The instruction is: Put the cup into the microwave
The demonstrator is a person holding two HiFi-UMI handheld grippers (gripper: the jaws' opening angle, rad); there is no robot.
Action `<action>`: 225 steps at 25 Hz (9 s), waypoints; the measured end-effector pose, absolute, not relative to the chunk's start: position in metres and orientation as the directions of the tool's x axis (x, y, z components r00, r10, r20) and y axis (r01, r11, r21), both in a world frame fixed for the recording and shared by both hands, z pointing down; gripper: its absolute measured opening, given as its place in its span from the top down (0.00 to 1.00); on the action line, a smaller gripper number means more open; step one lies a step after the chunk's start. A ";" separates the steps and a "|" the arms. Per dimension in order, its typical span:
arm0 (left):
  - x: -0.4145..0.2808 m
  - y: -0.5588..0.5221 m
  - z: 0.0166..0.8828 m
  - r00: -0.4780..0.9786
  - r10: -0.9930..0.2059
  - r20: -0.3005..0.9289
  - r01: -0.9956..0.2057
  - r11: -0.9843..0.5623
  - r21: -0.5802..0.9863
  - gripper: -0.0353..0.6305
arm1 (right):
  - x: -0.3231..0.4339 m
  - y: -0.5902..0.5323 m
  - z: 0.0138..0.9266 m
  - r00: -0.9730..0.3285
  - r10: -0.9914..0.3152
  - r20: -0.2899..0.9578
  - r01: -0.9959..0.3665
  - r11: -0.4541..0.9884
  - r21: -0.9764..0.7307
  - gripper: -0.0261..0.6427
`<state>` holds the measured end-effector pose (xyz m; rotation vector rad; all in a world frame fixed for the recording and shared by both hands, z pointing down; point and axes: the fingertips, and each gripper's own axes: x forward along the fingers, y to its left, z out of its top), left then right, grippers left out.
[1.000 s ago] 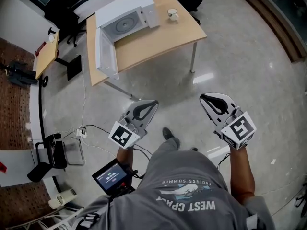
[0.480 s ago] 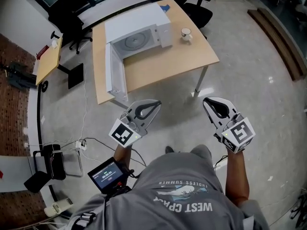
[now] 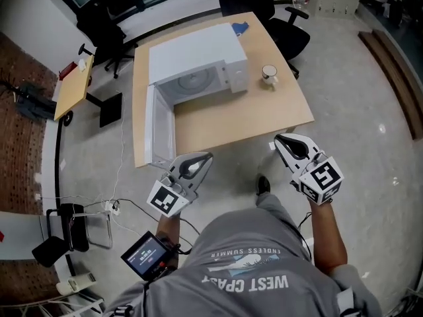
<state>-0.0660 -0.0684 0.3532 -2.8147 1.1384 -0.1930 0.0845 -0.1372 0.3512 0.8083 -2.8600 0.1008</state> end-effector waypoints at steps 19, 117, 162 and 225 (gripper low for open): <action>-0.062 -0.224 0.393 0.532 -0.816 0.224 -0.834 -0.551 -0.026 0.91 | 0.108 -0.448 0.490 -0.775 -0.493 0.394 -0.574 0.811 -0.113 0.93; -0.133 -0.029 0.340 0.672 -0.740 0.028 -0.724 -0.665 -0.184 0.91 | -0.062 -0.053 0.322 -0.960 -0.094 0.265 -0.117 0.991 -0.071 0.85; -0.194 -0.177 0.459 0.400 -0.878 0.262 -0.916 -0.376 0.137 0.91 | -0.225 -0.435 0.588 -0.842 -0.216 0.494 -0.331 0.931 -0.156 0.85; -0.258 -0.316 0.569 0.340 -0.914 0.220 -0.939 -0.316 0.139 0.91 | -0.288 -0.531 0.645 -0.845 -0.442 0.301 -0.474 0.879 -0.040 0.79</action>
